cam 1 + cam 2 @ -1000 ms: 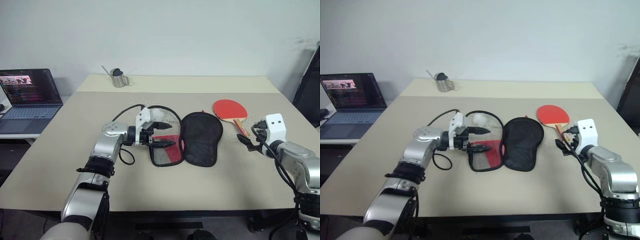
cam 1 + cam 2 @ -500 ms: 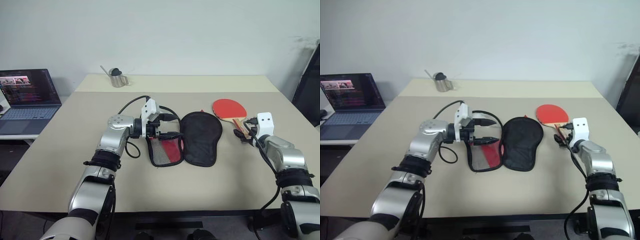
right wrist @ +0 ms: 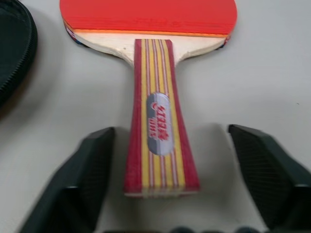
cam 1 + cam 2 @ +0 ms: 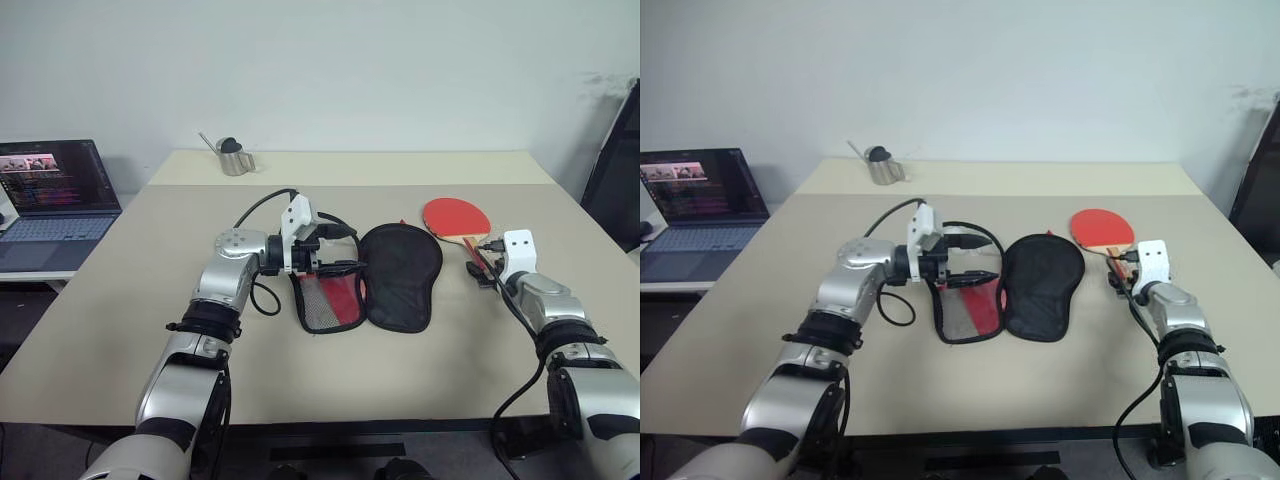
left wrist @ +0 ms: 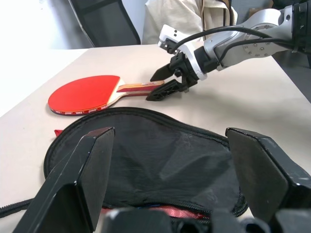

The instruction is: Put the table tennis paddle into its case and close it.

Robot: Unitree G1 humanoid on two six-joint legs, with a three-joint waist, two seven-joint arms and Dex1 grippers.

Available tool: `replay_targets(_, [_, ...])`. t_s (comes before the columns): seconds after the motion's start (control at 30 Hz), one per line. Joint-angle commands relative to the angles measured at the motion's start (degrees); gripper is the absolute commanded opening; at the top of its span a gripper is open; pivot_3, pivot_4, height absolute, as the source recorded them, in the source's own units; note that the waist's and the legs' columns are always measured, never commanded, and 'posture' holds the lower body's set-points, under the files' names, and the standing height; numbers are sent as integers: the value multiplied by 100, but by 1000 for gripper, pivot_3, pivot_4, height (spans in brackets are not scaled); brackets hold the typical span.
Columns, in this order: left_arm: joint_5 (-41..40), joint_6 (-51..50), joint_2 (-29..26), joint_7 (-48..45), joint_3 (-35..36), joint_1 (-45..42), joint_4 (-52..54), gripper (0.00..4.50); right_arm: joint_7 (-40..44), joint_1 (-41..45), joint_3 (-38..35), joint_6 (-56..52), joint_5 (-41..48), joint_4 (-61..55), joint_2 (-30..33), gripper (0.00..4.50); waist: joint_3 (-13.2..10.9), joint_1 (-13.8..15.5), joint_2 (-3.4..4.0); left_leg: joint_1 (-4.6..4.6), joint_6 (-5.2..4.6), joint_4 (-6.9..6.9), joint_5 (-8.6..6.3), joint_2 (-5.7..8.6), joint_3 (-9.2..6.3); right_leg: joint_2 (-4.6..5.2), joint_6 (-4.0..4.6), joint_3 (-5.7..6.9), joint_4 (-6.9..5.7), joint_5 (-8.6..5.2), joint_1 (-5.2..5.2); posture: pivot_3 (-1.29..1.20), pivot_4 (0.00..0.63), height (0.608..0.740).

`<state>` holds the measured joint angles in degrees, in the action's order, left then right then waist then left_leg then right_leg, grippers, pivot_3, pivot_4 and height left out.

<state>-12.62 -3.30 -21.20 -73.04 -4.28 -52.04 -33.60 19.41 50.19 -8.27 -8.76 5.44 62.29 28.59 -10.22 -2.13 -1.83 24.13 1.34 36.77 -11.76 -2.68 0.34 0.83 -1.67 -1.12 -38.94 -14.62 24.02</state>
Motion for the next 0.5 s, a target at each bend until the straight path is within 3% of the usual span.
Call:
replay_targets(0.03, [-72, 91, -50, 32, 79, -57, 174, 3995, -142, 97, -115, 102, -14, 80, 77, 2577, 0, 9, 0, 1, 0, 0, 0, 0, 0, 0, 0, 0, 1, 0, 0, 0, 150, 740])
replay_targets(0.13, [-60, 126, -33, 24, 68, -84, 115, 3995, -249, 49, -153, 78, 10, 24, 118, 1539, 0, 22, 0, 2, 0, 0, 0, 0, 2, 1, 0, -1, 2, 0, 0, 0, 150, 740])
replay_targets(0.37, [-47, 219, 39, -14, 37, -154, -11, 3995, -437, -432, -287, -309, 116, -859, 326, 1496, -2, 62, 3, 5, 0, 0, 0, 2, -2, 3, -1, 4, 3, 0, -1, 0, 150, 740])
replay_targets(0.5, [-67, 228, 54, -57, 28, -163, -22, 3995, -357, -1423, -604, -1380, 405, -2864, 468, 1496, -6, 119, 10, 25, 0, 0, 0, 6, -7, 9, -1, 13, 12, 0, 5, 0, 150, 740])
